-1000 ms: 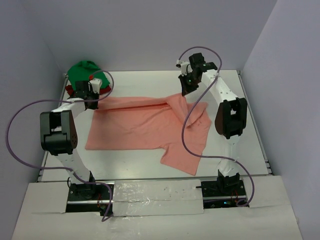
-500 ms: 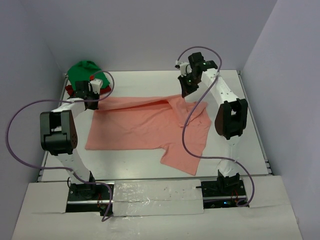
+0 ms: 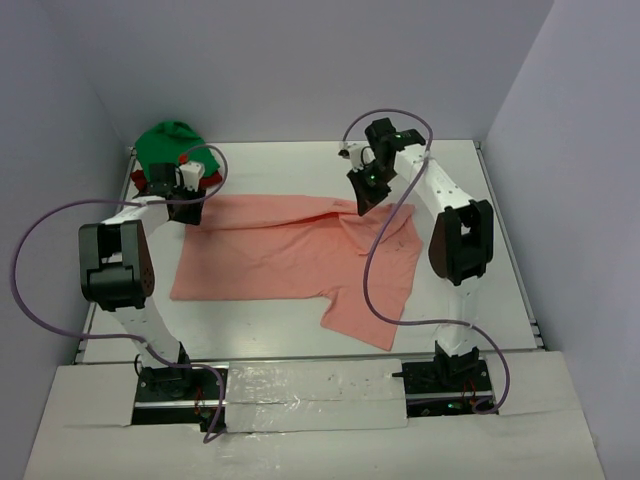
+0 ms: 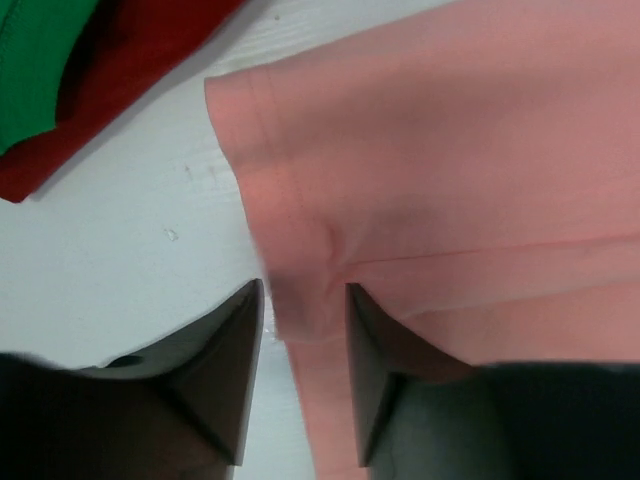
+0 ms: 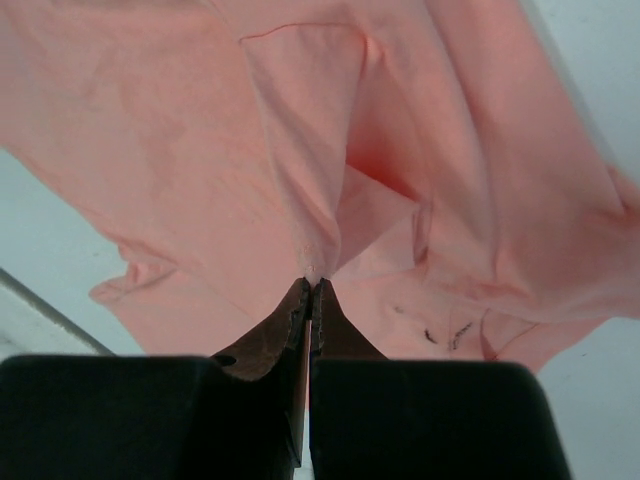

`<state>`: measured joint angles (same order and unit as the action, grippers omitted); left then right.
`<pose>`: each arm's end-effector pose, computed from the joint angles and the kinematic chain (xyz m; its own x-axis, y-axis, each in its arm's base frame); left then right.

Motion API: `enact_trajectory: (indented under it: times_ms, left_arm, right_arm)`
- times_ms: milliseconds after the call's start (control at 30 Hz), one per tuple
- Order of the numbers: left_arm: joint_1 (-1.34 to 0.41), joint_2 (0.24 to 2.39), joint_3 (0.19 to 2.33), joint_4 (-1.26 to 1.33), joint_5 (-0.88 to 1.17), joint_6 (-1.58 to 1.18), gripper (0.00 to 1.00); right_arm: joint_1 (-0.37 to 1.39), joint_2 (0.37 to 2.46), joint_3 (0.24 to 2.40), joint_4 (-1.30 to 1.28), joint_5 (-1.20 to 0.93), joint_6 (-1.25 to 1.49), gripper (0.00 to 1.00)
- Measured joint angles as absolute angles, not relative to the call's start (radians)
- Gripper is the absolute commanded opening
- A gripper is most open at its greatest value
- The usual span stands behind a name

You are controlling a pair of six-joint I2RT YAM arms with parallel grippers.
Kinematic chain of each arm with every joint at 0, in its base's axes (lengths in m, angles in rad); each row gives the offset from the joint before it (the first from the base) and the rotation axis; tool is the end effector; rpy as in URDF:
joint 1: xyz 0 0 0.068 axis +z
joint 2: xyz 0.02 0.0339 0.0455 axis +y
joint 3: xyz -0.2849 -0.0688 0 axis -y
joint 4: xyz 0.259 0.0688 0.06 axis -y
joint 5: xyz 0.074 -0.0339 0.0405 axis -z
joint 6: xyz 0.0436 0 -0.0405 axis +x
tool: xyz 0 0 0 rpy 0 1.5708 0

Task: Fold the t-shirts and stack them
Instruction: Fold the flattened tshirt in 1/3 of the way

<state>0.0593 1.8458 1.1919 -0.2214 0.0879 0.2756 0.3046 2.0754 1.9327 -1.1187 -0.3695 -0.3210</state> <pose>0.4142 0.0208 0.1876 -0.7383 0.2277 -0.6349 0.2058 0.9725 0.1095 0.4318 0.1522 0.2762 -0.7409 -0.5414 -0.3975 -0.6516 0.7227 0.2304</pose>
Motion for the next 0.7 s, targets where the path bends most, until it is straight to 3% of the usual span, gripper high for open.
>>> enact_trajectory:
  times_ms: [33, 100, 133, 233, 333, 700]
  left_arm:
    - [0.064, 1.846, 1.192, -0.229, 0.094, 0.282, 0.73]
    - [0.071, 1.846, 1.192, -0.237, 0.097, 0.279, 0.99]
    - [0.074, 1.846, 1.192, -0.239, 0.099, 0.282, 0.99]
    - [0.077, 1.846, 1.192, -0.255, 0.1, 0.277, 0.99]
    - [0.077, 1.845, 1.184, -0.26, 0.102, 0.277, 0.99]
    - [0.077, 1.767, 1.15, -0.279, 0.11, 0.27, 0.99]
  right_arm:
    - [0.307, 2.066, 1.927, -1.123, -0.376, -0.323, 0.0]
    - [0.313, 2.048, 1.909, -1.133, -0.394, -0.333, 0.09]
    - [0.316, 2.043, 1.902, -1.139, -0.401, -0.335, 0.29]
    - [0.343, 2.028, 1.861, -1.177, -0.442, -0.366, 0.51]
    - [0.382, 2.028, 1.803, -1.199, -0.468, -0.397, 0.59]
    - [0.44, 1.987, 1.56, -1.1, -0.413, -0.415, 0.6]
